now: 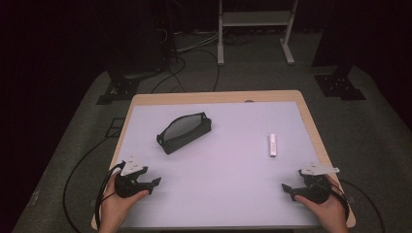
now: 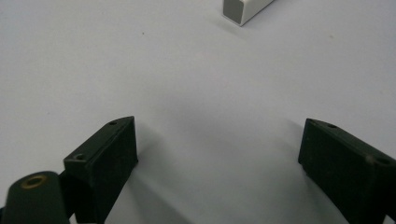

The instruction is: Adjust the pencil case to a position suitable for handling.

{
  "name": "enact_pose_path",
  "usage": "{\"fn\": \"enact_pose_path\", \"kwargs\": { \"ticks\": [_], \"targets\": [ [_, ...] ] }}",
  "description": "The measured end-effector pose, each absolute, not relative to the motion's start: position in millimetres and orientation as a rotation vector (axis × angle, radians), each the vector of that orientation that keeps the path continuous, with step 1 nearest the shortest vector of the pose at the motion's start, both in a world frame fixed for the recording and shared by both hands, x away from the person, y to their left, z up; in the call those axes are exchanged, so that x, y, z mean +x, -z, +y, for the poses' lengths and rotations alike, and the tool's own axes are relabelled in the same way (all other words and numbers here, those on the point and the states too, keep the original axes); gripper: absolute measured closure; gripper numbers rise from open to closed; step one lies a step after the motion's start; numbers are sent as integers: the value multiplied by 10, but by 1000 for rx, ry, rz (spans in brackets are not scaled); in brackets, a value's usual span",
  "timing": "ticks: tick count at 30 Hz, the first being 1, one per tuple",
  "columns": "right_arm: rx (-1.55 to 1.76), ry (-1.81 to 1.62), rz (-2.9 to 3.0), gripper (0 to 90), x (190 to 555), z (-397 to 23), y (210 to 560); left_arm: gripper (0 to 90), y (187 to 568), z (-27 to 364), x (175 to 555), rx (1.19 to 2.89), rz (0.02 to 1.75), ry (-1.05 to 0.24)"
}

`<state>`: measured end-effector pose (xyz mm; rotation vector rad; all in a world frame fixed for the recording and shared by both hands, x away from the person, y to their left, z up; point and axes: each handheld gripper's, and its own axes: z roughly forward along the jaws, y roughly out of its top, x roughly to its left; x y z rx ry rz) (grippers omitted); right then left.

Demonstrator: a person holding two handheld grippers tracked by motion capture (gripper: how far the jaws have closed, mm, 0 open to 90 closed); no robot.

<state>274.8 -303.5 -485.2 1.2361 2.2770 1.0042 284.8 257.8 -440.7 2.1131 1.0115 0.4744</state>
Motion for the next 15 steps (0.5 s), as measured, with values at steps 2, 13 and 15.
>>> {"fn": "enact_pose_path", "kwargs": {
  "ticks": [2,13,15],
  "targets": [
    [1236,-1004,2277,105,2748,-3035,4852,326,4374,2576,2869,2113,1003,-477],
    [1236,-1005,2277,105,2749,-3037,4852,379,4237,2531,2975,2107,977,-475],
    [1235,-1005,2277,105,2749,-3037,4852,391,4211,2524,2997,2109,972,-473]
  ]
}}
